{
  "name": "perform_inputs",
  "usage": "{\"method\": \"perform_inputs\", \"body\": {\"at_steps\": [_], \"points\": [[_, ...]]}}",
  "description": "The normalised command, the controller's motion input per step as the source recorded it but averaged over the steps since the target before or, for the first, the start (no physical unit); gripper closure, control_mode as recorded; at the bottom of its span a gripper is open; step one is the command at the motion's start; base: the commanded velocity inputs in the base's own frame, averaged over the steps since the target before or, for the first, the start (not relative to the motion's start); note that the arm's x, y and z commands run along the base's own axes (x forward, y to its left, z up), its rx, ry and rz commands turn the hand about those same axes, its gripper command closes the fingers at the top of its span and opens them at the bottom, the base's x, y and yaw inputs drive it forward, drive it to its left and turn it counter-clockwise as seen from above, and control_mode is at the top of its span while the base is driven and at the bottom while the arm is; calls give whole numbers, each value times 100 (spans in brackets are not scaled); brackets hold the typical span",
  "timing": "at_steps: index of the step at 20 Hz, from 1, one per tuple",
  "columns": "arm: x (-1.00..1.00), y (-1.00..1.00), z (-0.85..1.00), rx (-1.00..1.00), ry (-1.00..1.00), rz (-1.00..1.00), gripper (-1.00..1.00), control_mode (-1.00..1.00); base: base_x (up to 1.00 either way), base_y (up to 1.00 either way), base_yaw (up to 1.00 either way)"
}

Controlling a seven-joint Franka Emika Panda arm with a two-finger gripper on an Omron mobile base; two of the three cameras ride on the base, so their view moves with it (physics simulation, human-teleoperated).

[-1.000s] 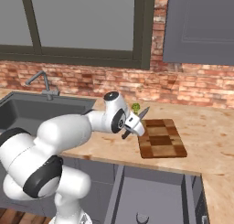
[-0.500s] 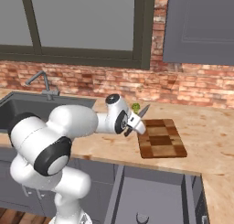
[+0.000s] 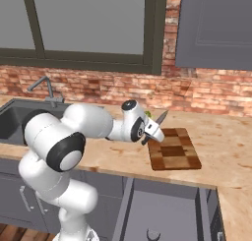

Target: Open the drawer on the right and place the cutting tools on the cutting board.

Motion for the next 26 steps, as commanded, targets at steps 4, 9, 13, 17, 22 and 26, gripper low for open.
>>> {"method": "perform_inputs", "body": {"at_steps": [4,9,13,17,22,26], "points": [[1,-26,-10,-1,0,0,100,-100,0,0,0],[0,-5,-16,0,0,0,100,-100,0,0,0],[0,0,-15,-1,0,0,-100,-100,0,0,0],[6,0,-7,0,0,0,-100,-100,0,0,0],[2,0,0,0,0,0,-100,-100,0,0,0],[-2,0,34,0,-1,0,-100,-100,0,0,0]]}}
